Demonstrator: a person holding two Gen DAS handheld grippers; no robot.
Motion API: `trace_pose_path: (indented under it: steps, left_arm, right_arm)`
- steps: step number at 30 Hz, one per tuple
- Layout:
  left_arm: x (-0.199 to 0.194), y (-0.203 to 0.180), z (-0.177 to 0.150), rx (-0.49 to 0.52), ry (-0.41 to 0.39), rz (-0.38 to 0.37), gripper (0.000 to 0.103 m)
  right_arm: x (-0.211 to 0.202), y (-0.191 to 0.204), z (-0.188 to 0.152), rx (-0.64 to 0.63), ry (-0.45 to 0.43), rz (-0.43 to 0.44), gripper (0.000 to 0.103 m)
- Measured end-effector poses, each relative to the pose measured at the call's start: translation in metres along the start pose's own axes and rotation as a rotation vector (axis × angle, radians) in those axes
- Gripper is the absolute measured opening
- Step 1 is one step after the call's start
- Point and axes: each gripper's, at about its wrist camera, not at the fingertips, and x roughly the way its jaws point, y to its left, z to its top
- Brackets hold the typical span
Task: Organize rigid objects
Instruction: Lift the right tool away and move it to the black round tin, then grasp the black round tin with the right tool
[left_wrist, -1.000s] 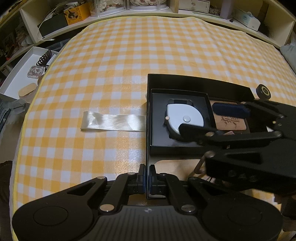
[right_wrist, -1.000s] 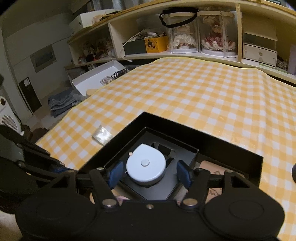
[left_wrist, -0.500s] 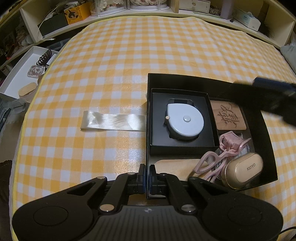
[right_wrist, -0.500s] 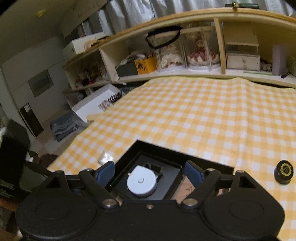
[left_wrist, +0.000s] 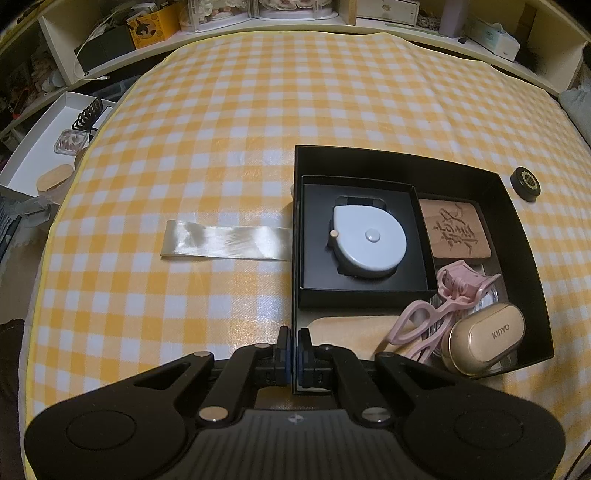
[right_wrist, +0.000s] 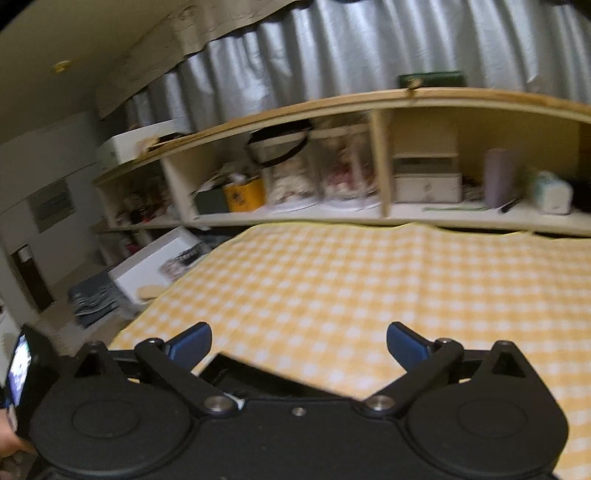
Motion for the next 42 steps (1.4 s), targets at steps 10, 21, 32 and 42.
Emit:
trace_pose_path:
  steps: [10, 21, 32, 42]
  left_arm:
    - [0.000, 0.000, 0.000, 0.000, 0.000, 0.000, 0.003]
    - [0.004, 0.002, -0.005, 0.004, 0.014, 0.004, 0.003]
    - [0.012, 0.001, -0.002, 0.013, 0.031, 0.005, 0.003]
    - [0.013, 0.001, -0.001, 0.014, 0.032, 0.005, 0.003]
  right_arm:
    - [-0.014, -0.079, 0.012, 0.063, -0.027, -0.180, 0.103]
    - [0.020, -0.180, -0.044, 0.226, -0.020, -0.338, 0.103]
    - [0.076, -0.195, -0.091, 0.211, 0.039, -0.336, 0.103]
    - [0.109, -0.161, -0.107, 0.038, 0.170, -0.248, 0.093]
